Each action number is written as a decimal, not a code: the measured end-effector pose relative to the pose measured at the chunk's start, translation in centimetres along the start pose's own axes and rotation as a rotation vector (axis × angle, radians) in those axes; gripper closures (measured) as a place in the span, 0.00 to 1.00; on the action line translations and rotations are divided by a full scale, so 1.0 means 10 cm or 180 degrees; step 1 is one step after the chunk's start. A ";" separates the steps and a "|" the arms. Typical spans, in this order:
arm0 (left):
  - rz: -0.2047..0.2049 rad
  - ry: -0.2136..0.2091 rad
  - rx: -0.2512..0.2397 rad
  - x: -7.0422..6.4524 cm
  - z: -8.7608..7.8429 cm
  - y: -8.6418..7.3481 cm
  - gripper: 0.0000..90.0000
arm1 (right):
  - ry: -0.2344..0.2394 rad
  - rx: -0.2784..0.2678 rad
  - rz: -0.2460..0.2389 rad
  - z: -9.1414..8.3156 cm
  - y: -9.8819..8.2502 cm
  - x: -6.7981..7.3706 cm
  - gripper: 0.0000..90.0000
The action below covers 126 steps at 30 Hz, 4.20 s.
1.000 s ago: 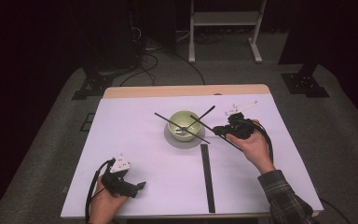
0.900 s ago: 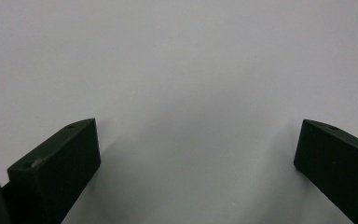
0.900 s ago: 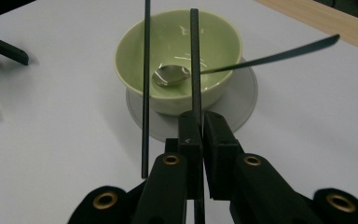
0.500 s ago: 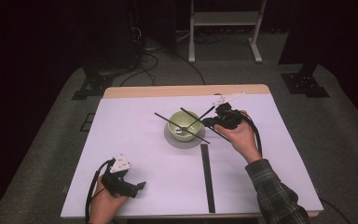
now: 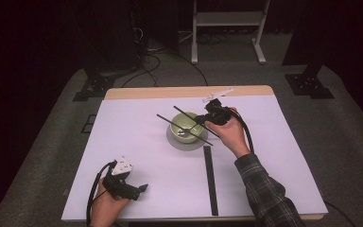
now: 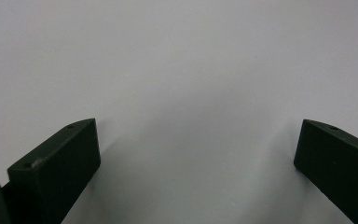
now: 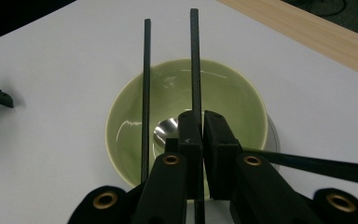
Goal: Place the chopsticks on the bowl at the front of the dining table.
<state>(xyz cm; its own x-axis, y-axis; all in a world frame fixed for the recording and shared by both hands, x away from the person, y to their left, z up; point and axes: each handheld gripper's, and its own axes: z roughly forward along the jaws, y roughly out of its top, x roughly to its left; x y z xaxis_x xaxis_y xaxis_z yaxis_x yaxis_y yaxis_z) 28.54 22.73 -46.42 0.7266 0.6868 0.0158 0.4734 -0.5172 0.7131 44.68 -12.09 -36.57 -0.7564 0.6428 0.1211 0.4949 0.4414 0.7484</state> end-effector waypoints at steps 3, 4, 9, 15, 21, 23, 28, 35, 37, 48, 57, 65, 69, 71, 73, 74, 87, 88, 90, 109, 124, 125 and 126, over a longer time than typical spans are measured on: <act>0.0000 -0.0001 0.0000 0.00 0.00 0.00 0.00 | 0.0001 0.0006 0.0028 0.06 0.03 0.00 0.95; 0.0000 0.0000 0.0001 0.00 0.00 0.00 0.00 | 0.0000 0.0014 0.0029 0.08 0.04 0.00 0.95; -0.0005 0.0000 -0.0004 0.00 0.00 0.00 0.00 | -0.0005 0.0031 0.0045 0.18 0.08 0.00 0.95; -0.0006 -0.0001 -0.0005 0.00 0.00 0.00 0.00 | -0.0016 0.0067 0.0064 0.30 0.12 0.01 0.95; -0.0005 0.0000 -0.0005 0.00 0.00 0.00 0.00 | -0.0004 0.0087 0.0081 0.39 0.14 0.02 0.95; -0.0004 -0.0001 -0.0004 0.00 0.00 0.00 0.00 | -0.0007 0.0096 0.0080 0.41 0.14 0.02 0.95; 0.0001 0.0002 -0.0004 0.00 0.00 0.00 0.00 | -0.0004 0.0109 0.0078 0.45 0.14 0.02 0.95; 0.0000 -0.0002 0.0001 0.00 0.00 0.00 0.00 | 0.0013 0.0111 0.0073 0.49 0.13 0.04 0.95; -0.0001 0.0001 -0.0004 0.00 0.00 0.00 0.00 | 0.0030 0.0113 0.0081 0.49 0.13 0.04 0.93; -0.0005 0.0000 -0.0004 0.00 0.00 0.00 0.00 | 0.0013 -0.0051 0.0030 0.31 0.14 0.07 0.90; -0.0001 0.0002 -0.0005 0.00 0.00 0.00 0.00 | 0.0026 -0.0158 0.0022 -0.04 -0.05 0.03 1.00; -0.0003 0.0003 -0.0005 0.00 0.00 0.00 0.00 | -0.0051 -0.0202 0.0086 -0.31 -0.35 -0.08 1.00; -0.0003 0.0000 0.0002 0.00 0.00 0.00 0.00 | -0.0064 -0.0193 0.0115 -0.41 -0.50 -0.12 1.00; -0.0002 0.0002 0.0002 0.00 0.00 0.00 0.00 | -0.0044 -0.0185 0.0132 -0.43 -0.59 -0.13 1.00; -0.0003 0.0001 0.0002 0.00 0.00 0.00 0.00 | -0.0041 -0.0180 0.0141 -0.44 -0.65 -0.13 1.00; -0.0004 0.0001 0.0003 0.00 0.00 0.00 0.00 | -0.0036 -0.0183 0.0143 -0.44 -0.68 -0.13 1.00; 0.0002 0.0004 0.0004 0.00 0.00 0.00 0.00 | 0.0101 -0.0093 0.0040 -0.38 -0.84 -0.01 1.00; 0.0001 0.0004 0.0003 0.00 0.00 0.00 0.00 | 0.0116 -0.0073 0.0033 -0.38 -0.84 0.01 1.00; 0.0002 0.0003 0.0004 0.00 0.00 0.00 0.00 | 0.0135 -0.0067 0.0009 -0.37 -0.85 0.04 1.00; 0.0000 0.0002 0.0003 0.00 0.00 0.00 0.00 | 0.0304 0.0035 -0.0188 -0.26 -0.81 0.31 1.00; -0.0003 0.0002 -0.0001 0.00 0.00 0.00 0.00 | 0.0209 -0.0095 -0.0154 -0.31 -0.70 0.30 0.97; 0.0001 0.0001 0.0001 0.00 0.00 0.00 0.00 | 0.0199 -0.0110 -0.0143 -0.32 -0.68 0.29 0.96; -0.0002 -0.0001 0.0002 0.00 0.00 0.00 0.00 | 0.0178 -0.0124 -0.0134 -0.32 -0.66 0.28 0.94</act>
<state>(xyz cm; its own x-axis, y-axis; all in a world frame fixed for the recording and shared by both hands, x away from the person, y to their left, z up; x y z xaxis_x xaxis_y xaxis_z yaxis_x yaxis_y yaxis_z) 28.54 22.72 -46.42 0.7265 0.6870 0.0152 0.4741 -0.5171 0.7126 37.92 -15.16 -39.09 -0.7995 0.5877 0.1245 0.4461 0.4420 0.7783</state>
